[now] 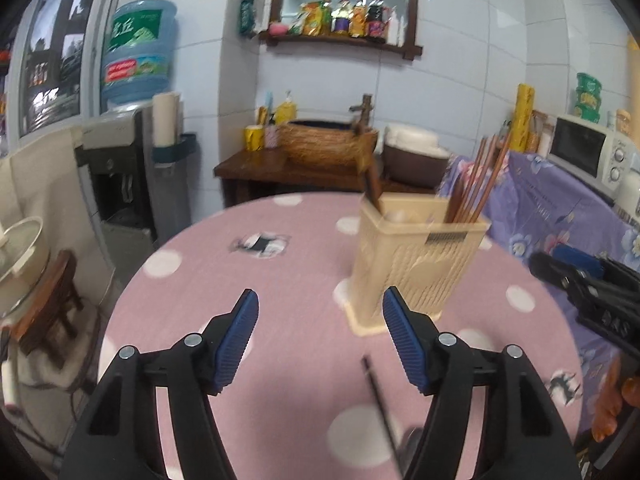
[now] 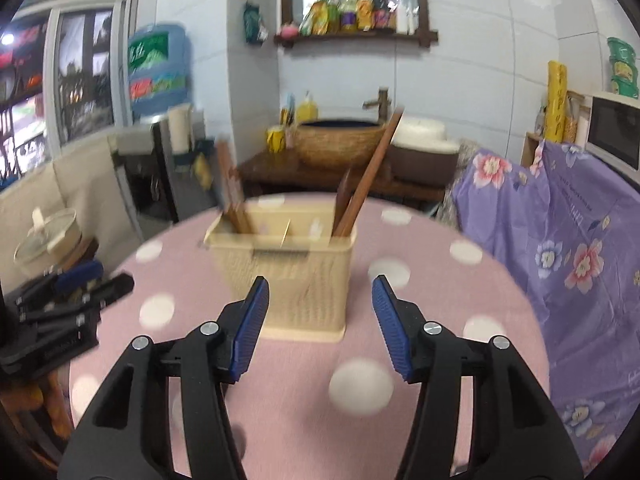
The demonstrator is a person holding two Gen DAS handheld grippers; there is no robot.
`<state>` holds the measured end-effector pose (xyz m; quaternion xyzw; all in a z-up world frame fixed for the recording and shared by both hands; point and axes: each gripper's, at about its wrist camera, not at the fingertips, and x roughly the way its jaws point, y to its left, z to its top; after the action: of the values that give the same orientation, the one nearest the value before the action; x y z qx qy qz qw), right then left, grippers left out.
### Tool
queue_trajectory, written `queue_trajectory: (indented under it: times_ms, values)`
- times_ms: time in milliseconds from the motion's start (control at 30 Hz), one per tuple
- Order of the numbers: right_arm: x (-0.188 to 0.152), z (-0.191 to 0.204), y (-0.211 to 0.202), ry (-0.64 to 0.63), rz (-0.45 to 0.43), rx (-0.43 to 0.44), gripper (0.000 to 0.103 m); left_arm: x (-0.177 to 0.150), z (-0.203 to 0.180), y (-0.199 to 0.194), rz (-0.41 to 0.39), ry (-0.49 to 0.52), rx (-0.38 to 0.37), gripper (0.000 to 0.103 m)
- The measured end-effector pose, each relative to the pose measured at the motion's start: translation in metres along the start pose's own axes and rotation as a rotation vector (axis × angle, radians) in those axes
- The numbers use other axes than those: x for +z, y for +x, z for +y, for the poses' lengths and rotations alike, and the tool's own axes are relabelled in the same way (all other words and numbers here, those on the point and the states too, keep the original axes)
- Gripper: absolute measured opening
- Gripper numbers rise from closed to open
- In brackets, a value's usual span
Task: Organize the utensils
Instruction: 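Move both open tools back over the black chopstick and metal spoon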
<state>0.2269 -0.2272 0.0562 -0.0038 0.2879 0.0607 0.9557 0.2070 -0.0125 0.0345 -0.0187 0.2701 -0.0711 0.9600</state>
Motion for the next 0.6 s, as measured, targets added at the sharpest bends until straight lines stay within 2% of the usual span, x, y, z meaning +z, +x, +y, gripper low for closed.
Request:
queue_trajectory:
  times_ms: [167, 300, 433, 600]
  values:
    - [-0.08, 0.038, 0.012, -0.03, 0.184, 0.013, 0.058, -0.05, 0.02, -0.008, 0.071, -0.024, 0.062, 0.065]
    - [-0.122, 0.053, 0.017, 0.009, 0.279, 0.022, 0.058, -0.075, 0.028, -0.015, 0.108, -0.051, 0.062, 0.065]
    - [-0.138, 0.058, 0.017, 0.046, 0.313, 0.029, 0.054, -0.084, 0.028, -0.023, 0.116, -0.045, 0.058, 0.065]
    - [-0.143, 0.074, 0.018, 0.022, 0.327, 0.016, 0.049, -0.089, 0.025, -0.028, 0.111, -0.035, 0.055, 0.065]
